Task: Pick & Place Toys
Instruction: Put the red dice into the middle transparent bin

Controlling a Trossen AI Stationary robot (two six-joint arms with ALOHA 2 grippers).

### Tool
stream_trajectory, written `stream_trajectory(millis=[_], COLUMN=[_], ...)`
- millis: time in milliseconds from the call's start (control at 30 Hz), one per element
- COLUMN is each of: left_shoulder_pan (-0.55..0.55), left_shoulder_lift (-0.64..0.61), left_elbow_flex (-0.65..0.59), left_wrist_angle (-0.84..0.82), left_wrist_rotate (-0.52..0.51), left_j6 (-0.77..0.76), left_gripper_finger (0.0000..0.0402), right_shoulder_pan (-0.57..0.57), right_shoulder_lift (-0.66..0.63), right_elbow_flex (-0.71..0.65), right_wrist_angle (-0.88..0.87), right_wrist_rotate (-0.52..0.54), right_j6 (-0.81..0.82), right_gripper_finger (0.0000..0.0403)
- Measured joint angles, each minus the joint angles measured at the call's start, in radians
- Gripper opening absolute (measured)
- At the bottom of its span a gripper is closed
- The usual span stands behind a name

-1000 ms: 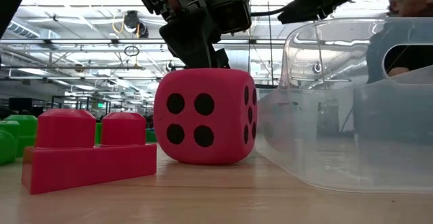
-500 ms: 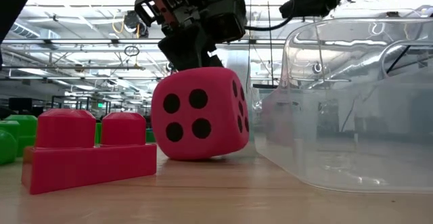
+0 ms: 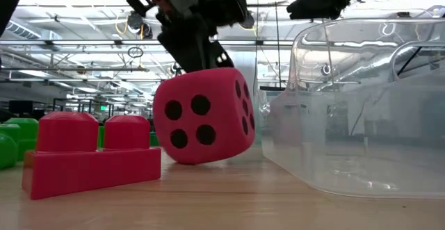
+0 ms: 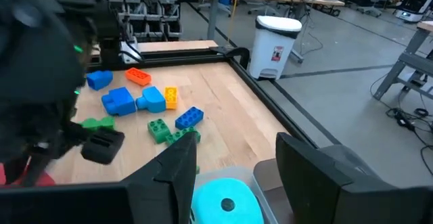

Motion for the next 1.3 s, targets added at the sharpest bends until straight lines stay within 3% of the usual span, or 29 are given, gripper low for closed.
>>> stream_trajectory(millis=[100,333,567,933,1100,1300], left_shoulder_pan=[-0.011,-0.027,-0.026,0.033,0.059,0.067], left_shoulder_lift=[-0.049,-0.183,-0.293,-0.178,-0.169,-0.283], left_elbow_flex=[-0.001,-0.001,0.001,0.003,0.002,0.004], left_wrist_angle=[-0.005,-0.035,0.035,0.336,0.242,0.076], left_wrist_rotate=[-0.085,-0.28,-0.395,-0.528,-0.623,-0.514], left_j6=[-0.016,-0.075,-0.079,0.059,0.067,-0.165], left_gripper_finger=[0.0009,0.0,0.0003,0.0003,0.0002,0.0011], right_shoulder_pan=[0.0,0.0,0.0,0.0,0.0,0.0], right_shoulder_lift=[0.0,0.0,0.0,0.0,0.0,0.0], right_elbow_flex=[0.0,0.0,0.0,0.0,0.0,0.0], right_wrist_angle=[0.0,0.0,0.0,0.0,0.0,-0.001], right_wrist_rotate=[0.0,0.0,-0.001,-0.001,-0.001,-0.001], right_j6=[0.002,0.006,0.022,0.022,0.022,0.013], right_gripper_finger=[0.0171,0.0171,0.0171,0.0171,0.0171,0.0171])
